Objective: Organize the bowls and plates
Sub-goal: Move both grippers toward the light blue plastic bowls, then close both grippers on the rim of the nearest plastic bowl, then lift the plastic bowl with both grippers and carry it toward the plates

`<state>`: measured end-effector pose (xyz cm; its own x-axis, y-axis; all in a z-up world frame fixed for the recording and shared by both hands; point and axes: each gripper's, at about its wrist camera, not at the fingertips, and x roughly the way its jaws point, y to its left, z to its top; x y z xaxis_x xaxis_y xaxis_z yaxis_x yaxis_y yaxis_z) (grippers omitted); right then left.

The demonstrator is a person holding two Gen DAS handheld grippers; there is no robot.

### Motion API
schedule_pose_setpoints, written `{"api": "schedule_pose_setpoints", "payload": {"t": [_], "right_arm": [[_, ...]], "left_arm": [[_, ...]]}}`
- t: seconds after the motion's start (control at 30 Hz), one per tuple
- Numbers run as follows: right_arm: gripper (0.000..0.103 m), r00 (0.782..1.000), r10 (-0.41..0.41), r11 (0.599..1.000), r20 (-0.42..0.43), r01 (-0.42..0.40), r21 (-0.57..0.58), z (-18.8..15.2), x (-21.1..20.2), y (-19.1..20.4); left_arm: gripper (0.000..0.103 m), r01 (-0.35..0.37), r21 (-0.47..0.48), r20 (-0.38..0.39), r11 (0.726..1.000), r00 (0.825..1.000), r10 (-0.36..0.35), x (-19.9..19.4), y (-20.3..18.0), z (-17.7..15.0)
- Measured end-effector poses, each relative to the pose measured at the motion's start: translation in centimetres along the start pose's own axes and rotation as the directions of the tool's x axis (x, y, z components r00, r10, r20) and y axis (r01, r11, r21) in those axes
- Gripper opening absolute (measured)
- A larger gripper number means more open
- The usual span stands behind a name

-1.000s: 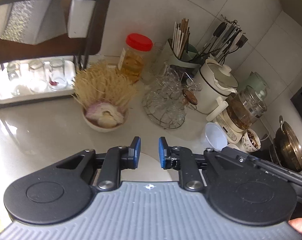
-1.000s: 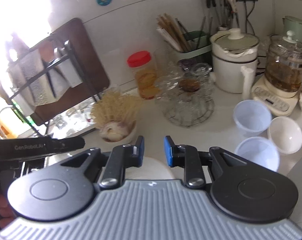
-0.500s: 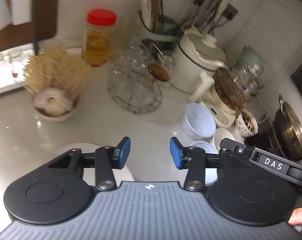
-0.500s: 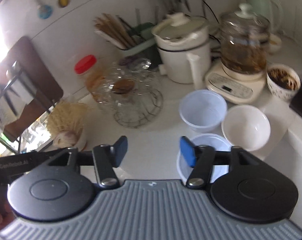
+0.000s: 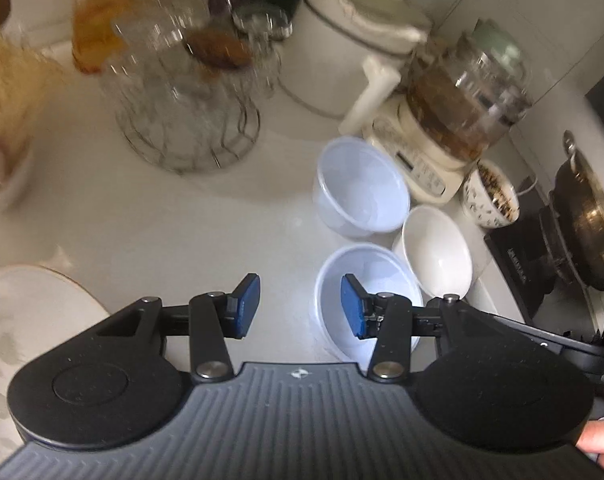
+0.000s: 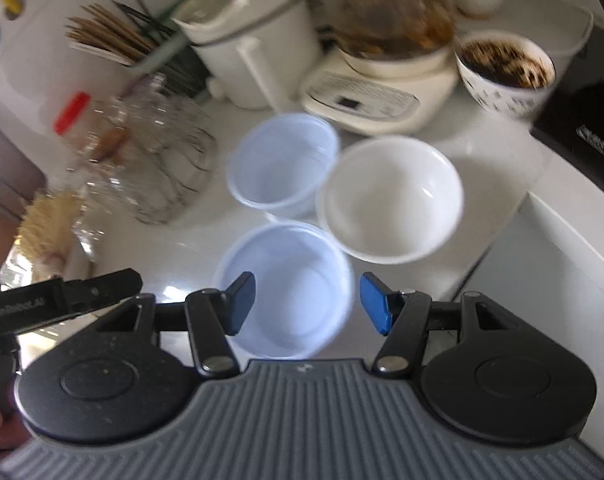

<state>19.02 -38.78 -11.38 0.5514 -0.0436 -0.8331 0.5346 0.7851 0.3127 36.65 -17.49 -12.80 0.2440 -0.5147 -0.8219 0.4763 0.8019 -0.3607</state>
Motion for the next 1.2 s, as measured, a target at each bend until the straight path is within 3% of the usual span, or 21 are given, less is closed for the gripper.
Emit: {"api": "schedule_pose_setpoints", "payload": {"t": [0.13,0.3,0.4,0.47,0.57,0.83,1.2], "right_arm": [[0.054,0.999,-0.005,1.0,-0.033,0.004,-0.006,0.4,1.7,-1.7],[0.048,0.996,0.019,1.0,-0.083,-0.02,-0.005,0.6,3.5,-2.8],[0.036,0.992,0.034,0.999,-0.124,-0.036,-0.011,0.6,4.4,-3.1],[0.022,0.988,0.048,0.997,-0.144,-0.056,-0.049,0.6,4.8,-2.8],[0.012,0.986,0.075,0.991,-0.15,-0.09,-0.095,0.9,5.0,-2.4],[0.011,0.976,0.142,0.98,-0.167,-0.162,-0.113,2.1,4.5,-2.0],[0.011,0.949,0.251,0.931,-0.193,-0.291,-0.221,3.3,4.9,2.6]], "left_arm": [[0.048,0.023,-0.013,-0.052,1.0,0.998,-0.024,2.8,-0.7,-0.4],[0.037,0.002,-0.015,-0.084,1.0,0.996,-0.003,4.8,-1.3,-0.8],[0.027,-0.019,-0.037,-0.097,0.999,0.995,0.016,5.7,-1.3,-1.2],[0.018,-0.028,-0.052,-0.111,0.998,0.994,0.022,6.1,-1.2,-1.3],[0.009,-0.018,-0.089,-0.129,0.996,0.992,0.006,6.3,-1.0,-1.3],[0.007,-0.035,-0.139,-0.111,0.99,0.994,0.019,4.7,-0.8,-1.0],[0.008,-0.114,-0.247,-0.023,0.962,0.993,0.112,-0.3,2.3,-1.3]]}}
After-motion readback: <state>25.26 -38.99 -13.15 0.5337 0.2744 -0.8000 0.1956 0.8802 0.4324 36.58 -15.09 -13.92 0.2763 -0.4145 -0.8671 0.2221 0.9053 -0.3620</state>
